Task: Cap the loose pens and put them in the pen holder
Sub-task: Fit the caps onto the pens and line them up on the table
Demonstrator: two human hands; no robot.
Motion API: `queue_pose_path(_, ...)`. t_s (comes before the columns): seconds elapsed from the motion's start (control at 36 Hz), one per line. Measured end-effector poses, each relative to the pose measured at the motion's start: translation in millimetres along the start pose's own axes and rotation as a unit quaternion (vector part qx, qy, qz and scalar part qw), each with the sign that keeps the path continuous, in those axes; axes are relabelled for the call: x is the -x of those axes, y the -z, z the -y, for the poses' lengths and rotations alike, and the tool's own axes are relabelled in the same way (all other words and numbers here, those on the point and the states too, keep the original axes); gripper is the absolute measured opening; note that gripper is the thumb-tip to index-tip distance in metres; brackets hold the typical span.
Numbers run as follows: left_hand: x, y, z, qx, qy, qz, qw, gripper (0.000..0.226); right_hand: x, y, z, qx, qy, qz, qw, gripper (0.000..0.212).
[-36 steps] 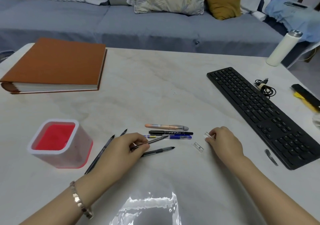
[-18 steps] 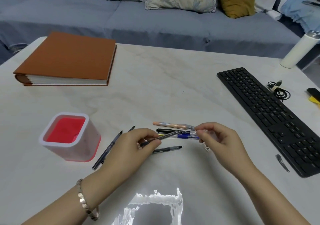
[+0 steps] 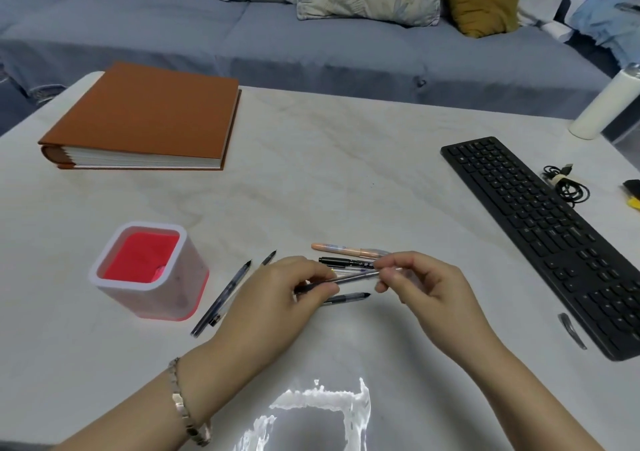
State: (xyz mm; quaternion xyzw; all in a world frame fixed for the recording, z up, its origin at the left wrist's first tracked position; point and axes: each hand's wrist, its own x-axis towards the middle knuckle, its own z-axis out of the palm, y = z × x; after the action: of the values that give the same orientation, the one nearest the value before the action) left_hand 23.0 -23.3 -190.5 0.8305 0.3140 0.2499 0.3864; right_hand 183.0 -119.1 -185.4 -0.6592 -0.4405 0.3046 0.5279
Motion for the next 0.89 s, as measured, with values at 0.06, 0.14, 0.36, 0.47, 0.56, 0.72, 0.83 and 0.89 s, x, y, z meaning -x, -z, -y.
queue_pose_path(0.06,1,0,2,-0.001,-0.01,0.008,1.0,0.02,2,0,1,-0.003,0.008,-0.001,1.0,0.026)
queue_pose_path(0.14,2,0,1,0.009,-0.005,0.039,0.999,0.025,5,0,2,0.009,0.016,0.0,1.0,0.028)
queue_pose_path(0.36,-11,-6,-1,0.181,0.135,0.193,0.955,0.026,15,16,1,0.076,0.024,0.019,0.997,0.032)
queue_pose_path(0.47,-10,-16,11,0.059,0.09,0.179,0.978,0.023,11,26,-11,0.134,-0.007,0.064,0.989,0.023)
queue_pose_path(0.56,-10,-20,31,-0.131,0.046,0.092,0.986,0.023,0,37,-30,0.121,-0.024,-0.054,0.991,0.02)
queue_pose_path(0.72,-2,-30,61,-0.261,0.051,0.123,0.956,0.043,-27,44,-57,0.105,-0.076,-0.156,0.979,0.01)
queue_pose_path(0.83,-3,-32,60,-0.275,0.046,0.13,0.952,0.026,-42,24,-64,0.139,-0.102,-0.113,0.979,0.011)
queue_pose_path(0.89,-4,-31,59,-0.291,0.042,0.132,0.947,0.023,-46,16,-64,0.174,-0.109,-0.1,0.974,0.01)
